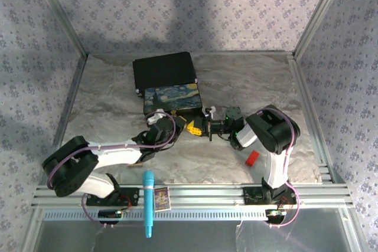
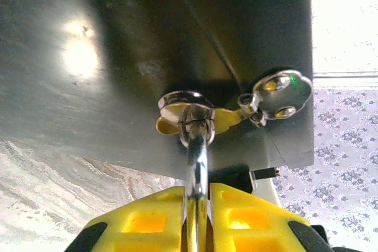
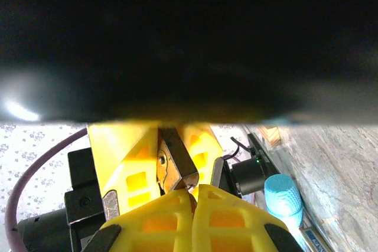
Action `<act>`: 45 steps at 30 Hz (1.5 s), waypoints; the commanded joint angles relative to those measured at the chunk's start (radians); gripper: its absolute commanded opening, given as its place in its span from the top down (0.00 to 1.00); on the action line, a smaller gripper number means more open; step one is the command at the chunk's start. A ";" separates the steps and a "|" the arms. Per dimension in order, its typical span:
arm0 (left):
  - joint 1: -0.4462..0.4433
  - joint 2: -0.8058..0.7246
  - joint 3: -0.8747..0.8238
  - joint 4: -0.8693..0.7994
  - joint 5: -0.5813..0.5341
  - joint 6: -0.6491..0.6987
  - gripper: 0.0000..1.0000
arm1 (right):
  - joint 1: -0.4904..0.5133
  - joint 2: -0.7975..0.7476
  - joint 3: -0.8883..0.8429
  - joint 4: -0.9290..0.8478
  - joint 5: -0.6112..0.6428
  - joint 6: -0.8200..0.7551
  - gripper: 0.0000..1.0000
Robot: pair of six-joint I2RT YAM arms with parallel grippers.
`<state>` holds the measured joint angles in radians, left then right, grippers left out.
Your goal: Unlock a padlock with a key
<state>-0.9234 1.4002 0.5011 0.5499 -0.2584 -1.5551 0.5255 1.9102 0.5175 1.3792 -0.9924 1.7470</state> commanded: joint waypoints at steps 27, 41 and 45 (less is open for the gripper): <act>-0.016 -0.001 0.097 -0.167 0.110 -0.052 1.00 | 0.083 -0.202 -0.146 -0.292 0.286 -0.253 0.87; -0.055 -0.016 0.094 -0.237 0.061 -0.057 1.00 | 0.067 -0.210 -0.157 -0.373 0.327 -0.308 0.88; -0.039 -0.008 0.099 -0.253 0.060 -0.059 1.00 | 0.044 -0.363 -0.171 -0.716 0.356 -0.494 0.87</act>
<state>-0.9688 1.4044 0.5625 0.2905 -0.1944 -1.6096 0.5819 1.6432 0.3511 0.9188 -0.6743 1.4189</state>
